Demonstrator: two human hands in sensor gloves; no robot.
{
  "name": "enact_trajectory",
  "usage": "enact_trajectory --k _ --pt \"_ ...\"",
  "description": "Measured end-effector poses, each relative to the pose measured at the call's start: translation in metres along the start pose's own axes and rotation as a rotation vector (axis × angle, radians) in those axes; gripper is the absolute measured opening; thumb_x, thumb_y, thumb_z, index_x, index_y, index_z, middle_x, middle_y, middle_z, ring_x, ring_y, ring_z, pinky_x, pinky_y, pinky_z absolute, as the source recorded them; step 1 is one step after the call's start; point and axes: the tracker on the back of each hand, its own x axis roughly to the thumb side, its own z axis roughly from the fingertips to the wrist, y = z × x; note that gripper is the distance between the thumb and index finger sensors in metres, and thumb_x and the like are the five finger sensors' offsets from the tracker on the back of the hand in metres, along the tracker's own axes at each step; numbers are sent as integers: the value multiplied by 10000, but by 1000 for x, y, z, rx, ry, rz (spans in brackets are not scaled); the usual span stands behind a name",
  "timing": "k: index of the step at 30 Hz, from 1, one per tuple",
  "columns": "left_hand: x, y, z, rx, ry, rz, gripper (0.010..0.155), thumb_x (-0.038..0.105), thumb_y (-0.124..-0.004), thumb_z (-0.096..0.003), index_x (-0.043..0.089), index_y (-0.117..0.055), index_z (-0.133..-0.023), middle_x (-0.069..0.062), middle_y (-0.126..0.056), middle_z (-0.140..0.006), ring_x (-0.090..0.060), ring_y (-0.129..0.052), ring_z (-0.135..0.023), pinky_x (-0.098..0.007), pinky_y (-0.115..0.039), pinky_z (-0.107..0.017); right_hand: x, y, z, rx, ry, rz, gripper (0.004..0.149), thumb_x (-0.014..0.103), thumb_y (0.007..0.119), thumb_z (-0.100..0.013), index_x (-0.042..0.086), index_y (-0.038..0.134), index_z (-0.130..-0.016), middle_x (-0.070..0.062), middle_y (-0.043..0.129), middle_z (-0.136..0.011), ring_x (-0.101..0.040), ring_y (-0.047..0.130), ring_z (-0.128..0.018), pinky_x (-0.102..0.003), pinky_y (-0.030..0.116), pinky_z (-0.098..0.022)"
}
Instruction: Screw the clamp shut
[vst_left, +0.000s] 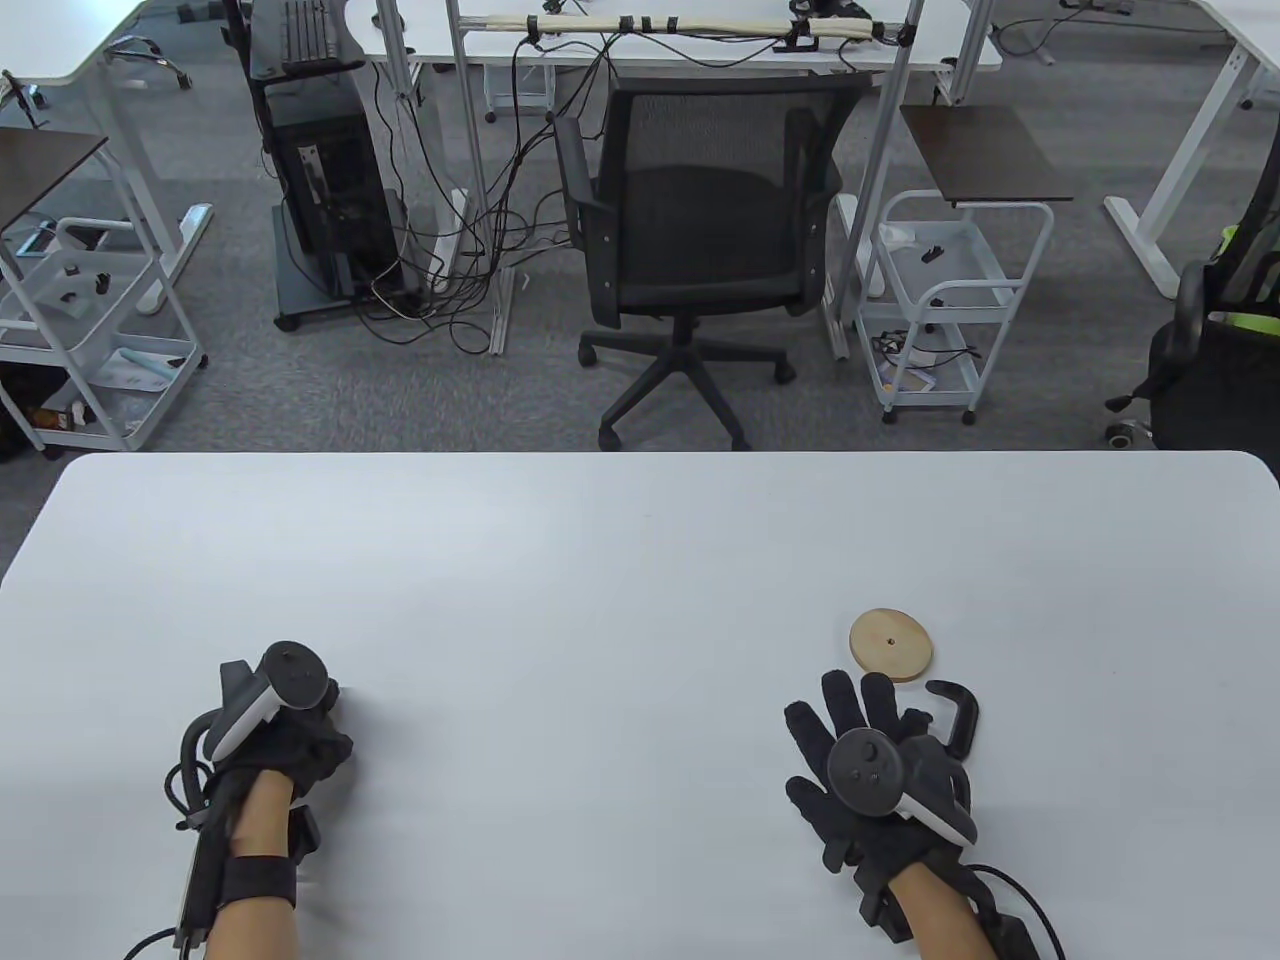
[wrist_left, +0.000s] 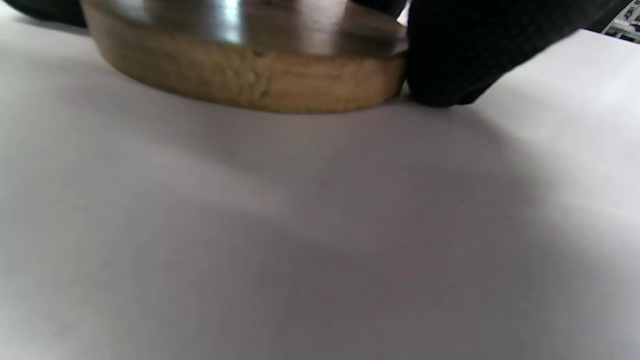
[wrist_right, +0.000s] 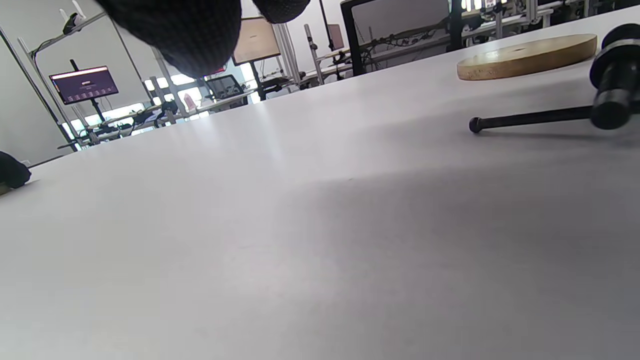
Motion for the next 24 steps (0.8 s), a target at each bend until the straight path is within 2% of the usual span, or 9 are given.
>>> enact_trajectory --k 7,9,15,18,22,24 --pt "0 0 -1 22 2 -14 751 527 -871 -479 332 -485 -1093 -231 -329 -1169 -590 -395 -987 -773 -598 -566 0 0 0 -8 0 -3 763 499 740 -474 277 384 -1111 -57 21 -1160 -437 -63 -999 -769 120 -641" --pt "1 0 0 -9 40 -34 761 563 -851 -485 337 -456 -1094 -242 -332 -1152 -594 -414 -965 -750 -636 -543 0 0 0 -9 -1 -4 761 498 740 -474 277 386 -1111 -58 23 -1161 -438 -63 -999 -769 120 -641" --pt "6 -2 6 102 44 -73 760 599 -873 -451 316 -544 -1075 -261 -467 -1123 -594 -533 -926 -729 -730 -474 2 5 -3 5 3 3 751 486 742 -476 260 408 -1109 -69 39 -1162 -441 -52 -999 -766 127 -642" --pt "12 -1 16 99 23 -84 792 606 -862 -456 298 -501 -1089 -266 -449 -1124 -599 -516 -926 -725 -734 -470 2 3 -2 -7 1 -10 748 486 740 -476 259 410 -1109 -71 46 -1163 -441 -49 -1000 -765 128 -643" --pt "31 15 39 226 -80 -4 809 615 -864 -447 306 -486 -1092 -264 -433 -1128 -607 -507 -924 -722 -745 -460 1 2 -2 -10 -7 -13 746 484 739 -477 258 412 -1109 -73 50 -1165 -440 -49 -1001 -764 127 -644" --pt "43 23 50 258 -128 28 810 617 -863 -446 312 -483 -1093 -265 -430 -1129 -607 -504 -924 -721 -747 -457 1 2 -2 -11 -9 -14 746 484 738 -477 257 413 -1108 -73 52 -1165 -442 -48 -1000 -764 129 -643"
